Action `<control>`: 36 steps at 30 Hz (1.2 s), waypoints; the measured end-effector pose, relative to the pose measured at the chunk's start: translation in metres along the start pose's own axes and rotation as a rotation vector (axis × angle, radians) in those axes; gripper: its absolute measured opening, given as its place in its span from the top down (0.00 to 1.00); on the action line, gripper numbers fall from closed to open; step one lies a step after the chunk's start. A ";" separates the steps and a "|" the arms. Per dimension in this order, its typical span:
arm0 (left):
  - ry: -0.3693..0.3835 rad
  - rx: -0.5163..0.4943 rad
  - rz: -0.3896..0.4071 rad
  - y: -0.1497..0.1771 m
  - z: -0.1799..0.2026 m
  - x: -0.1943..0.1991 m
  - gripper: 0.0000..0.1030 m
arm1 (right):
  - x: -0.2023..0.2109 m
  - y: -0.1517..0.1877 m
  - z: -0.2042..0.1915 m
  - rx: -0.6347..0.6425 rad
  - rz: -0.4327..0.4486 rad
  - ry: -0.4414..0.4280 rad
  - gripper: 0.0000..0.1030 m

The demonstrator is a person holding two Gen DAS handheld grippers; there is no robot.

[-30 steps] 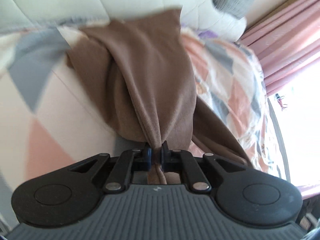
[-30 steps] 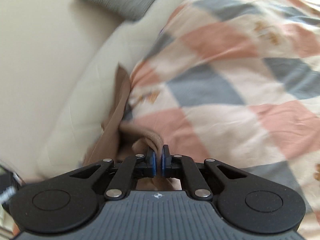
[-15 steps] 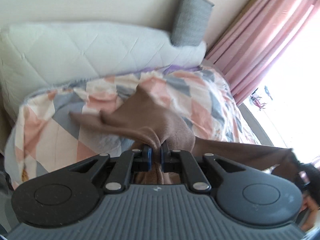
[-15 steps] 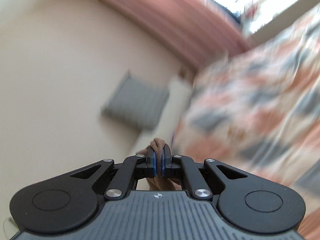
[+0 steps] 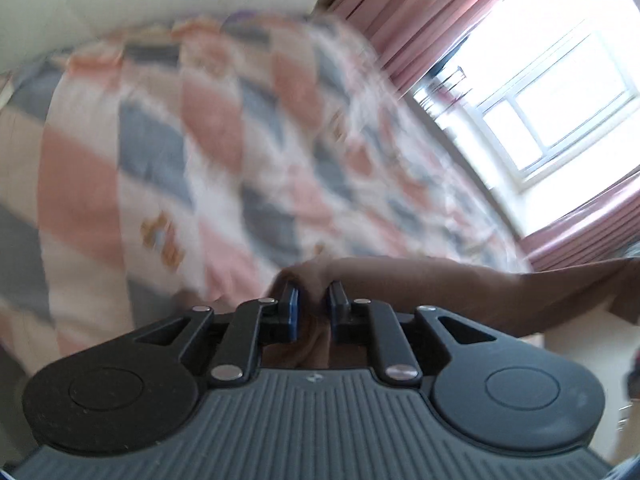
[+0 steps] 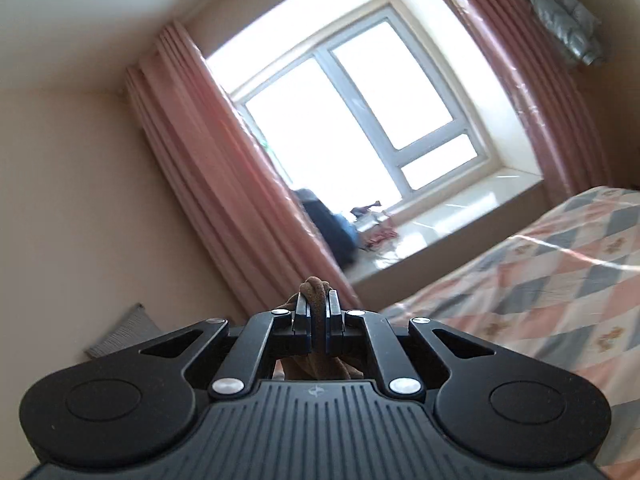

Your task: Fold clothes

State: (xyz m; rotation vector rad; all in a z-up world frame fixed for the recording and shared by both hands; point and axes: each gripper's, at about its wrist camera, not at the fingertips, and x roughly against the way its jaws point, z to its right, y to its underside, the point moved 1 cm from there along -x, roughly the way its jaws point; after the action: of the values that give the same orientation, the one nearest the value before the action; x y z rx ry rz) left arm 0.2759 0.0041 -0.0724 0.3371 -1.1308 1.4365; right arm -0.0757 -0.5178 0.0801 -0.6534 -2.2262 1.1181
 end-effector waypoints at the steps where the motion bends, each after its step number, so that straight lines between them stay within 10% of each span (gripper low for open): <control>1: -0.052 -0.030 -0.021 0.015 0.006 -0.013 0.88 | -0.006 0.002 0.018 0.004 -0.062 0.048 0.83; 7: -0.356 -0.302 -0.099 0.112 0.024 -0.073 0.75 | -0.017 0.062 0.103 0.136 -0.283 0.317 0.45; 21: -0.203 -1.382 -0.238 0.359 0.114 -0.151 0.66 | 0.084 0.294 0.193 -0.372 -0.714 0.312 0.45; 26: -0.160 -1.756 -0.172 0.410 0.100 -0.186 0.60 | 0.078 0.322 0.179 -0.150 -0.780 0.333 0.45; 36: -0.216 -1.796 -0.123 0.446 0.101 -0.225 0.50 | 0.064 0.350 0.161 0.246 -0.904 0.280 0.45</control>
State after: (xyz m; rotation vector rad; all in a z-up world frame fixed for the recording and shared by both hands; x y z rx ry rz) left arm -0.1034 -0.1241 -0.3871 -0.7180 -2.0388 -0.1086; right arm -0.1690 -0.3801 -0.2726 0.2875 -1.7660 0.7328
